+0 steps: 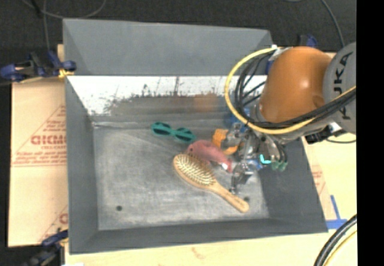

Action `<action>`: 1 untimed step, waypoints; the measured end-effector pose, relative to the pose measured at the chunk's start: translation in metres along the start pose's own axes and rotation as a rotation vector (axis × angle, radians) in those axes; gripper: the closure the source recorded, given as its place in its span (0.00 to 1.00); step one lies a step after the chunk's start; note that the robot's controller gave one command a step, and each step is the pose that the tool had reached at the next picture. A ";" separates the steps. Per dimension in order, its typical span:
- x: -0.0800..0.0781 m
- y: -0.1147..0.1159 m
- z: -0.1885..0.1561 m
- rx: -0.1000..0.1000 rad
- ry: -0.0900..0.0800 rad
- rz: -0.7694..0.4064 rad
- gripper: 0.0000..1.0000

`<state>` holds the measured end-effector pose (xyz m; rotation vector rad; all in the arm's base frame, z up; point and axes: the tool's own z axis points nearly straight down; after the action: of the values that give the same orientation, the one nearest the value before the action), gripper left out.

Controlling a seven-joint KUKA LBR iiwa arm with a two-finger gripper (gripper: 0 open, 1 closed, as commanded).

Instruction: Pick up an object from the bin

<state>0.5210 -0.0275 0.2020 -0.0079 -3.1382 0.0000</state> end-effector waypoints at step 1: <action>-0.002 0.000 -0.003 0.001 -0.007 -0.001 0.00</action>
Offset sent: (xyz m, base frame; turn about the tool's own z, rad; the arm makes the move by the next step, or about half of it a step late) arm 0.0128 0.0592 -0.0770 0.1392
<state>0.5226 -0.0277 0.2052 -0.0066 -3.1453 0.0014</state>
